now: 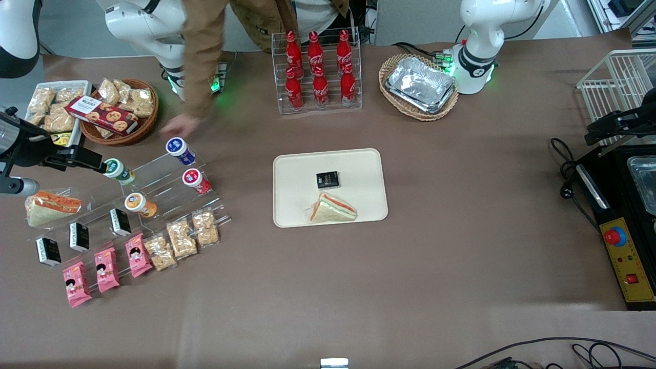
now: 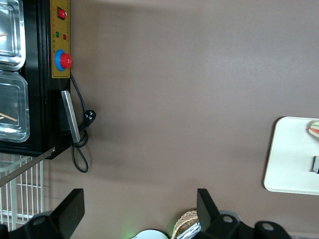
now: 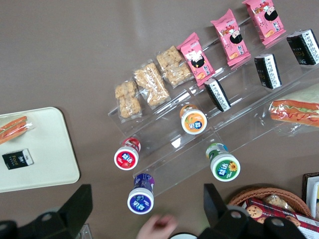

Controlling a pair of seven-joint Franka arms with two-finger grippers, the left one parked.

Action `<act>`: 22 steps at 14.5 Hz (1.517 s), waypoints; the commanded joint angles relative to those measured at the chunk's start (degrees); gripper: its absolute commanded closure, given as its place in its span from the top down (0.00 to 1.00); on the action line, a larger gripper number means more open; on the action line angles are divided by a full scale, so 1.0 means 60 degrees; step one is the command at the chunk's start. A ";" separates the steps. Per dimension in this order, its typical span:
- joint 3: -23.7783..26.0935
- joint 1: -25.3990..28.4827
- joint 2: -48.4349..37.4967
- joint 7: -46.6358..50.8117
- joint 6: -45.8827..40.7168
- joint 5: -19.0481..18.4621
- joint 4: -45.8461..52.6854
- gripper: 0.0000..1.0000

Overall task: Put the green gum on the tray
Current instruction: 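Move the right gripper down toward the green-labelled gum bottle on the rack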

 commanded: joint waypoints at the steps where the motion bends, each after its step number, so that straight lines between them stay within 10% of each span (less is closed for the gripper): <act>1: 0.0016 -0.0065 0.0178 -0.0196 -0.0220 -0.0053 0.0329 1.00; 12: -0.0027 -0.0956 -0.0480 -0.1963 -0.0791 -0.0082 -0.0502 1.00; 22: -0.0057 -0.2349 -0.2679 -0.4151 0.3088 -0.0492 -0.6010 1.00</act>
